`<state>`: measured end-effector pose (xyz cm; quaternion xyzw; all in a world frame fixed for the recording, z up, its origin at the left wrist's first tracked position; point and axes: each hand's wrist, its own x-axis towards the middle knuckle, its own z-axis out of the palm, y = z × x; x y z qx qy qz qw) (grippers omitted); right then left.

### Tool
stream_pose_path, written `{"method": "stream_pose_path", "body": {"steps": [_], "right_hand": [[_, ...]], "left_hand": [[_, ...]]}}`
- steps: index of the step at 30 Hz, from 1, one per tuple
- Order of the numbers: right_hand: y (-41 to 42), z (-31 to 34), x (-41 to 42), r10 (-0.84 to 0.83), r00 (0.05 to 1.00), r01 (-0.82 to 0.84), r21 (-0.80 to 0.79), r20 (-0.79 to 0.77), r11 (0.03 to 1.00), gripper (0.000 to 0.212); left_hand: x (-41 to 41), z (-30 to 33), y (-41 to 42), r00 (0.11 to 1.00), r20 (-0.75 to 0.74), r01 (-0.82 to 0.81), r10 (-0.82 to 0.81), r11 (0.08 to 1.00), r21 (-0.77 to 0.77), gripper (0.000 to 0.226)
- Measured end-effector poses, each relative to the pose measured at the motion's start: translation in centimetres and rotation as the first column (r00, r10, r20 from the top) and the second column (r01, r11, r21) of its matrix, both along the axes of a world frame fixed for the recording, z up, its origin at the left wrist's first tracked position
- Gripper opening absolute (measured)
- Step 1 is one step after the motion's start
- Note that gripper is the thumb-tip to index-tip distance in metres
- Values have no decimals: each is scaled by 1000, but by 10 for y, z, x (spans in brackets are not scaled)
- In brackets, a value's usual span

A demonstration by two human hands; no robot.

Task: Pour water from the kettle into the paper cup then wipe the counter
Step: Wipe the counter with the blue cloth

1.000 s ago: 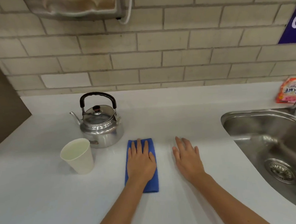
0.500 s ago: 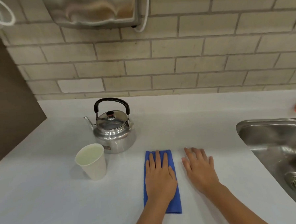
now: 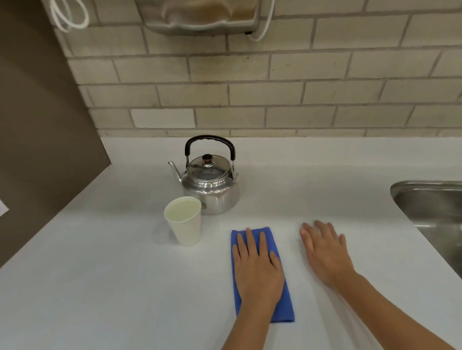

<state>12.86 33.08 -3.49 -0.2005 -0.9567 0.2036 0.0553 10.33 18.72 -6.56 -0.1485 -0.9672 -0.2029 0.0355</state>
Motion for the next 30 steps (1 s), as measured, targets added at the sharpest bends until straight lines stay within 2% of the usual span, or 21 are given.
{"method": "stream_pose_path", "body": {"steps": [4, 10, 13, 16, 20, 24, 28, 30], "right_hand": [[-30, -4, 8, 87, 996, -88, 33, 35, 996, 47], [-43, -4, 11, 89, 996, -89, -30, -26, 996, 47], [-45, -1, 10, 39, 996, -44, -57, -85, 997, 46], [-61, 0, 3, 77, 996, -79, -46, -49, 996, 47], [-97, -1, -9, 189, 981, -190, -20, -33, 982, 47], [-120, -4, -15, 238, 971, -238, 1, -1, 971, 47], [-115, -6, -14, 207, 978, -207, 19, 10, 978, 48], [-111, -5, -14, 186, 982, -186, 10, 21, 982, 49]], "left_hand": [[18, -3, -47, 997, -6, -71, 71, 997, -40, 55], [-26, 23, 9, 998, 70, 6, 1, 996, -93, 53], [-16, 17, -1, 996, 82, 27, -22, 998, -61, 52], [16, 9, -52, 999, 48, 26, -26, 1000, -4, 52], [42, 2, -163, 994, -17, -111, 111, 994, -19, 51], [4, 8, -251, 953, -22, -302, 301, 951, -62, 50], [-51, 19, -236, 909, 16, -410, 416, 901, -140, 51], [-56, 17, -206, 912, 30, -402, 410, 904, -145, 52]]}}
